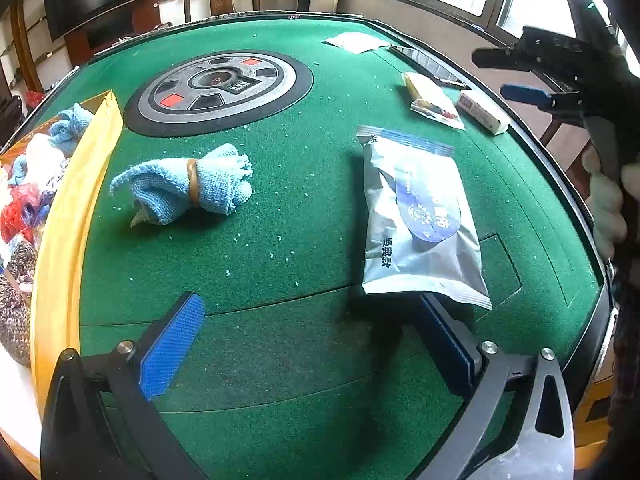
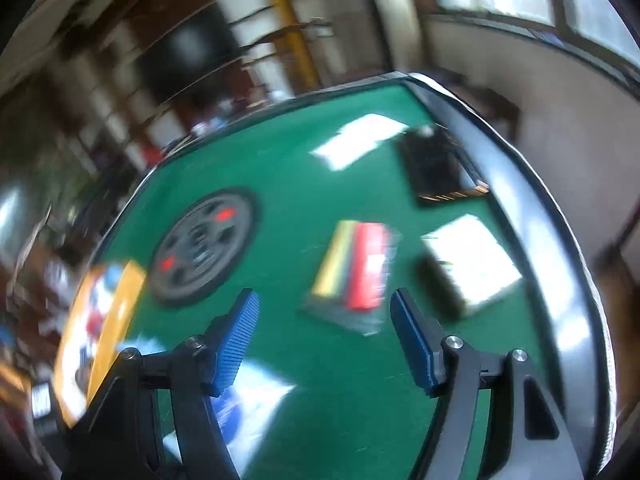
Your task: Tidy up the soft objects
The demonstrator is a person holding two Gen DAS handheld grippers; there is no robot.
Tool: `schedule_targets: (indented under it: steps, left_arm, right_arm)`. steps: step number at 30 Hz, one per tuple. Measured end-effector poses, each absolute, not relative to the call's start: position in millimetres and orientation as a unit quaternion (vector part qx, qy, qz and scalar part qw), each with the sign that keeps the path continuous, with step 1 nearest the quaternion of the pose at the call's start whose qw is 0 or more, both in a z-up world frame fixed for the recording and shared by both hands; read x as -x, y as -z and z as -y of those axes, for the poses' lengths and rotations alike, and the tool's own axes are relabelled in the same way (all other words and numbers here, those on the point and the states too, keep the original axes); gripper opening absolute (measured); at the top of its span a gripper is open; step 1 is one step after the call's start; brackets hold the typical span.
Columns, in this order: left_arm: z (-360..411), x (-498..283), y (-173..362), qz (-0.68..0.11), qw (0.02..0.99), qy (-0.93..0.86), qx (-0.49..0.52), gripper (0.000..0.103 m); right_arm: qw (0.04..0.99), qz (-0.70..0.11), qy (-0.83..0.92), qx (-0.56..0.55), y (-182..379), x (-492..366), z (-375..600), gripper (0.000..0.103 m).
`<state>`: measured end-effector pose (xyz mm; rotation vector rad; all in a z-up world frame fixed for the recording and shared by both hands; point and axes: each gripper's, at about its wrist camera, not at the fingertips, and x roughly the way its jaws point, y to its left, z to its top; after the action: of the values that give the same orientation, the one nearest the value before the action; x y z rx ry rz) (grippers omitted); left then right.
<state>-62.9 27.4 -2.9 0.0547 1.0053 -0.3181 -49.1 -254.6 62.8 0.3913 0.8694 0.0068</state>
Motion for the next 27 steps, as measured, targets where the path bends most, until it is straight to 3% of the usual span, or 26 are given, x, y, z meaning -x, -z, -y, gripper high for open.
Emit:
schedule_targets:
  steps: [15,17,23,27]
  left_arm:
    - [-23.3,62.5,6.6,-0.487,0.863,0.121,-0.053,0.103]
    - [-21.2,62.4,7.3,-0.488,0.863,0.117,-0.062,0.103]
    - [-33.8,67.3,-11.2,-0.475,0.869,0.14,-0.006,0.103]
    - [-17.4,59.7,-27.4,-0.458,0.875,0.154,-0.03,0.103]
  right_arm:
    - [0.854,-0.495,0.056,-0.15,-10.0,-32.3,238.4,0.062]
    - [0.858,-0.495,0.043,-0.132,-10.7,-28.6,234.7,0.034]
    - [0.854,-0.506,-0.005,-0.121,-11.6,22.2,236.9,0.033]
    - [0.853,-0.506,-0.03,-0.12,-10.0,69.2,236.2,0.034]
